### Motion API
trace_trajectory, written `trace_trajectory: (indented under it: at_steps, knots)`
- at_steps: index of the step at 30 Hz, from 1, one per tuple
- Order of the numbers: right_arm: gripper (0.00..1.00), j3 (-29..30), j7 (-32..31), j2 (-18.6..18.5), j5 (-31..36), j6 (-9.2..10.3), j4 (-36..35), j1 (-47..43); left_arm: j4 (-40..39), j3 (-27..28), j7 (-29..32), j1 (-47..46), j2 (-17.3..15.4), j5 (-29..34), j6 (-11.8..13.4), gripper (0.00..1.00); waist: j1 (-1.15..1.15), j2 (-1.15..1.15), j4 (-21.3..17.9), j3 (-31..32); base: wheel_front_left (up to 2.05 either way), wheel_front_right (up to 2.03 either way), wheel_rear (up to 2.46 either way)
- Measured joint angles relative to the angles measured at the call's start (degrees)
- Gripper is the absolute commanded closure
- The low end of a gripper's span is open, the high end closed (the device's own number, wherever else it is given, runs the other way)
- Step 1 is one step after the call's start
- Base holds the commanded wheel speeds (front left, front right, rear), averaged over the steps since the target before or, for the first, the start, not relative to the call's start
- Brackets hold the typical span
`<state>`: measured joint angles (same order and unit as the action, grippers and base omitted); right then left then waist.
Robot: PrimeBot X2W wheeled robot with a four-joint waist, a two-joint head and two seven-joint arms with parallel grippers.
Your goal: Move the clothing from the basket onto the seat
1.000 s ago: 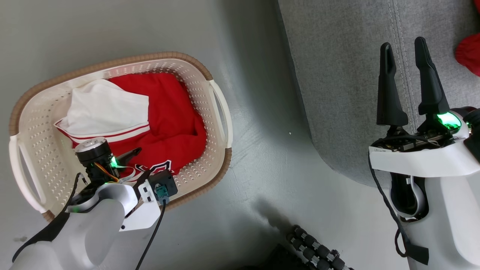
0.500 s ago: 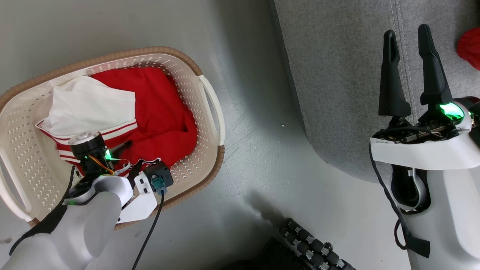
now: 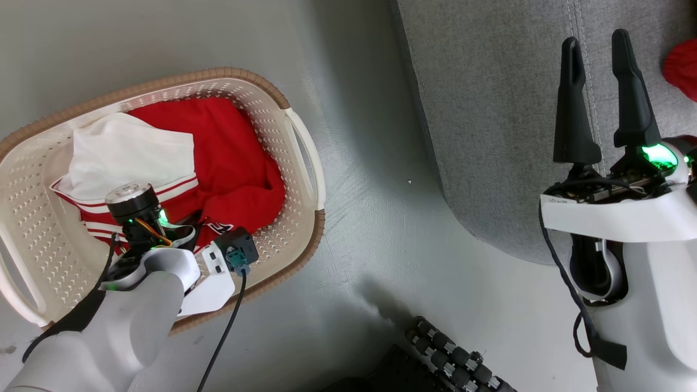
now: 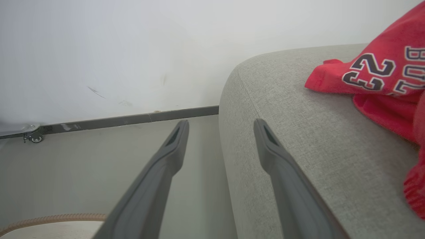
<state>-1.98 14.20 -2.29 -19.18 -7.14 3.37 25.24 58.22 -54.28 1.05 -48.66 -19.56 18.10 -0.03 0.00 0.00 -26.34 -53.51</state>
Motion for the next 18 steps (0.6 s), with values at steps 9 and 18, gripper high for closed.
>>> trace_trajectory:
  at_steps: [9, 18]
  knots:
    - [0.0, 0.3, 0.0, 0.0, -0.5, 0.0, 0.4, 0.8, 0.1, -0.6, -0.8, -0.2, 0.8, 0.3, 0.0, 1.0, 0.0, 0.0, 0.5, 0.9, 0.0, 0.0, 0.0]
    - [0.0, 1.3, 0.0, 0.0, 0.1, 0.0, 1.5, 0.8, 0.0, -0.5, -1.6, -1.2, 2.2, 0.3, 0.6, 1.0, 0.0, 0.0, 1.8, 2.7, 0.0, 0.0, 0.0]
